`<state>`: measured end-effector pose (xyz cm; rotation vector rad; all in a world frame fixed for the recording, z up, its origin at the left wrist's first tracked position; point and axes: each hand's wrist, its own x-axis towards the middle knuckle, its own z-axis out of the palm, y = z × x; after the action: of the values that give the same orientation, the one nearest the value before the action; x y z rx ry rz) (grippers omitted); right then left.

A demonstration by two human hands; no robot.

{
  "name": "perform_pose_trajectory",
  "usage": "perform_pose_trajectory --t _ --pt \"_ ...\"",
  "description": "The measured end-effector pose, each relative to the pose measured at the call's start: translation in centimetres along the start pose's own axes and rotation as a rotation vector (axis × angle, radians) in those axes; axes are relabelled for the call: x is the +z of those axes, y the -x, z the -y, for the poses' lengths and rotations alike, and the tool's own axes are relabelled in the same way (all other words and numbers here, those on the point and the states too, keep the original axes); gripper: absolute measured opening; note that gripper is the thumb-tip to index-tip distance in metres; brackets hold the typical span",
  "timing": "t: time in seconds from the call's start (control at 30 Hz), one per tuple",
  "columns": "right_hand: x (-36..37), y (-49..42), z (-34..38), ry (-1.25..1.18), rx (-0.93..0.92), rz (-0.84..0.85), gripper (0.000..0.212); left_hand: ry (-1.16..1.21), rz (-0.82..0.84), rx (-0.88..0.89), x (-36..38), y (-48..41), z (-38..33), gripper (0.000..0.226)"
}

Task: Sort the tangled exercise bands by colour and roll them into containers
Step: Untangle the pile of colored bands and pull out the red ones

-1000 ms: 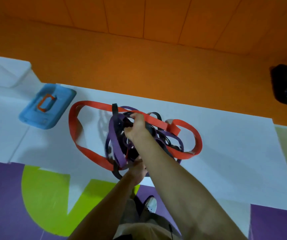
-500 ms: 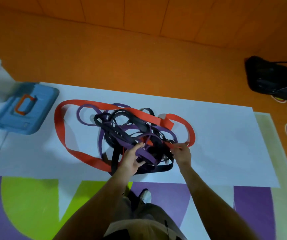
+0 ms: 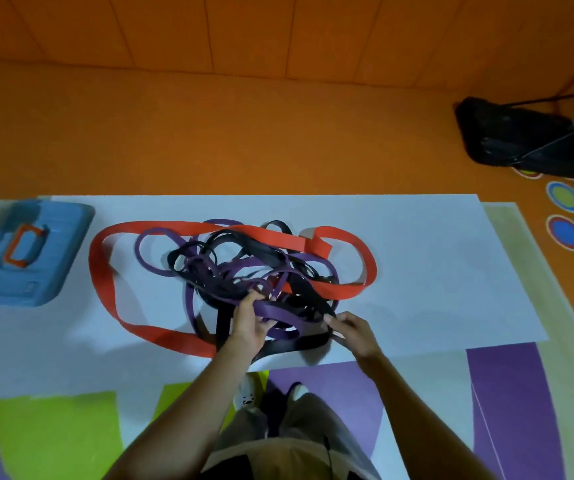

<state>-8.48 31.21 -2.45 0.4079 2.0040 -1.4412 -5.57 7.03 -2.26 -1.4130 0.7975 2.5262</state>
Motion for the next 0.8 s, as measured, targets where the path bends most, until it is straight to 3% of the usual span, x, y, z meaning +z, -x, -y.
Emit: perform_pose_trajectory --t 0.07,0.13,0.27,0.37,0.5,0.57,0.67,0.73,0.8 --pt "0.1 1.0 0.6 -0.174 0.050 0.090 0.042 -0.108 -0.077 -0.011 0.4 -0.5 0.5 0.011" --pt "0.1 1.5 0.8 -0.249 0.066 0.142 0.015 -0.271 -0.154 -0.067 0.6 -0.9 1.1 0.031" --pt "1.0 2.4 1.2 -0.193 0.080 0.259 0.048 -0.308 -0.177 -0.097 1.6 -0.7 1.5 0.034" --pt "2.4 2.3 1.5 -0.188 0.064 0.306 0.068 -0.235 -0.222 -0.052 1.7 -1.7 2.0 0.061" --pt "3.7 1.8 1.8 -0.145 0.021 0.307 0.074 -0.132 -0.265 0.027 2.9 -0.5 2.1 0.034" --pt "3.6 1.1 2.1 -0.095 0.032 0.310 0.068 -0.153 -0.245 0.034 3.0 -0.1 2.0 0.030" --pt "2.7 0.6 2.8 -0.115 0.114 0.321 0.040 -0.150 -0.206 0.072 2.9 0.7 2.1 0.031" --pt "2.2 0.4 3.2 -0.294 0.132 0.393 0.026 -0.160 -0.256 0.131 3.3 1.7 2.1 0.028" --pt "2.3 0.1 4.2 -0.540 0.136 0.460 0.025 -0.226 -0.283 0.172 2.8 1.2 2.6 0.046"
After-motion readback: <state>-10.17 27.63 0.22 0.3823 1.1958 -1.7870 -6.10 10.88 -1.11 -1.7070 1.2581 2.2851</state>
